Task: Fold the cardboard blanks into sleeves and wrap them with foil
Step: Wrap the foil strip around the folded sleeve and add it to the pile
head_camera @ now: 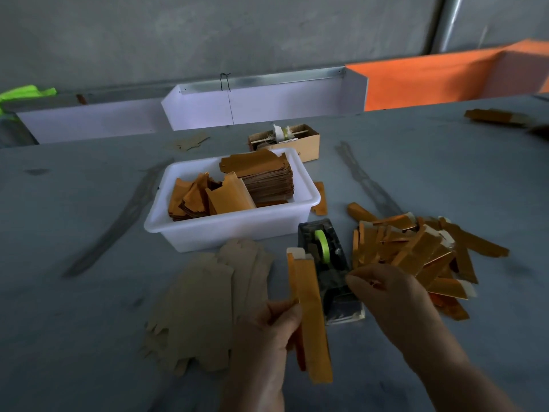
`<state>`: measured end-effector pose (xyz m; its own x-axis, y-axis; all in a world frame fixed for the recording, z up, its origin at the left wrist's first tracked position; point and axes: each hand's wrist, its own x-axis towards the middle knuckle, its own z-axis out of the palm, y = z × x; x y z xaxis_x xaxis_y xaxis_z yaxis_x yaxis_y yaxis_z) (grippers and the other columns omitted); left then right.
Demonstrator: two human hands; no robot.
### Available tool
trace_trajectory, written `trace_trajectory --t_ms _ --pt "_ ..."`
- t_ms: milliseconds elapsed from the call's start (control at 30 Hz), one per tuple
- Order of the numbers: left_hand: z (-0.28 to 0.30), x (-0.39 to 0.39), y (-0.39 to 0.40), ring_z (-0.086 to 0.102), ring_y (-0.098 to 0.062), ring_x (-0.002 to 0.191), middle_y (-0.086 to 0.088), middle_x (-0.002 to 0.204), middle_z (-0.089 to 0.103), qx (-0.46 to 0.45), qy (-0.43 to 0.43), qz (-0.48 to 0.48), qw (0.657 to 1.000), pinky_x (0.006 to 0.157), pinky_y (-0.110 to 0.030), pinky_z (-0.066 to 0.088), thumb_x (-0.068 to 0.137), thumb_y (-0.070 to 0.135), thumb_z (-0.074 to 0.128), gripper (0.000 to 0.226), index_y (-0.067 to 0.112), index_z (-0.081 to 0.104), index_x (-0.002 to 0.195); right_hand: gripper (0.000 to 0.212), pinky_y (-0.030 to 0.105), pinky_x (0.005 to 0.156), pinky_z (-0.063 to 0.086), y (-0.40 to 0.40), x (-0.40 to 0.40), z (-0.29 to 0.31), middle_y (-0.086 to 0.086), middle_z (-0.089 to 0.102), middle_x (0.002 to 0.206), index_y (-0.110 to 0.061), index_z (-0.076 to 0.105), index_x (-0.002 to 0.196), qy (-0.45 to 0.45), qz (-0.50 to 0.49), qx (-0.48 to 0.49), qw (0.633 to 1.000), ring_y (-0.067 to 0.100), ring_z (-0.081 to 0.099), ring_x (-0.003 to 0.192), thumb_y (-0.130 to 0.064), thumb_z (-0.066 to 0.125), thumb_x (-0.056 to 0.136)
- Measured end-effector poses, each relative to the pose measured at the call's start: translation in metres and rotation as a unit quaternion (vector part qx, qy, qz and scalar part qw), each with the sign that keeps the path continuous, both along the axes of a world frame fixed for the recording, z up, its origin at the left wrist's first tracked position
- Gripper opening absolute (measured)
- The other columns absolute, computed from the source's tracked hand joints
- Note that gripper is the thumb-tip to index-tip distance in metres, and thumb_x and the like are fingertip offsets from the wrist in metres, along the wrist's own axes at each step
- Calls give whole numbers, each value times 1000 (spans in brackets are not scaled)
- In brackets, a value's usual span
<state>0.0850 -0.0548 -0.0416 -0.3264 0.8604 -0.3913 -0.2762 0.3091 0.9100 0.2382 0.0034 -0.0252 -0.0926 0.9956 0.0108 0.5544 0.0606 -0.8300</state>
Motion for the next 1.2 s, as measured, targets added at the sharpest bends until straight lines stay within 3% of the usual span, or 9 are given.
trace_trajectory --t_ms 133,267,400,500,600,700,900,1067,1200 --pt "0 9 0 62 -41 72 -23 75 68 1 49 -11 999 69 -50 51 82 12 70 15 12 73 68 11 14 54 47 2 -9 -4 0 65 72 -19 66 82 7 11 -38 999 11 63 63 -25 60 89" --pt "2 12 -1 66 -41 87 -21 81 71 -8 55 0 998 84 -51 52 84 11 69 12 10 71 72 11 24 60 52 5 -13 -4 2 66 73 -18 67 81 16 -3 -58 998 15 64 67 -23 61 88" --pt "4 14 -1 67 -31 73 -19 78 71 -17 59 2 998 74 -42 53 86 9 66 12 8 69 74 12 21 59 50 8 -17 -7 -1 65 79 -19 66 76 -4 -14 -22 1000 13 62 71 -18 63 87" --pt "3 14 -3 65 -24 72 -15 76 71 -18 68 3 997 73 -41 51 85 13 67 13 13 69 73 13 11 66 38 5 -22 -11 -8 51 109 -21 61 73 -24 -52 66 996 11 54 98 -21 64 86" --pt "1 11 -4 64 -22 69 -10 72 70 -17 54 -2 998 68 -38 49 86 16 66 14 14 70 73 15 23 80 45 0 -21 -8 -7 48 120 -30 59 73 73 -83 63 992 15 49 110 -21 64 85" --pt "0 7 -4 56 -15 53 -8 61 63 -5 24 -5 1000 52 -29 43 87 13 65 20 14 69 67 17 33 84 48 -8 -13 -7 -4 50 120 -30 58 71 60 -65 38 995 18 51 107 -21 63 85" --pt "6 10 2 49 -10 42 -6 54 56 26 23 -14 999 39 -19 37 89 11 62 20 8 64 70 24 27 76 42 -20 -15 -13 -4 51 106 -26 56 63 -22 -71 56 996 19 52 103 -18 68 82" --pt "18 21 13 59 1 53 6 65 66 26 79 -69 994 50 -15 42 89 20 64 9 17 66 81 10 27 79 47 -22 -18 -19 -3 53 114 -16 66 75 -36 -85 74 993 17 53 106 -19 67 84" --pt "24 25 21 60 5 57 9 73 65 17 124 -117 985 45 -7 41 90 23 61 5 20 64 89 5 28 81 47 -24 -19 -23 -1 55 116 -12 68 84 -31 -104 81 991 18 54 106 -16 66 84"
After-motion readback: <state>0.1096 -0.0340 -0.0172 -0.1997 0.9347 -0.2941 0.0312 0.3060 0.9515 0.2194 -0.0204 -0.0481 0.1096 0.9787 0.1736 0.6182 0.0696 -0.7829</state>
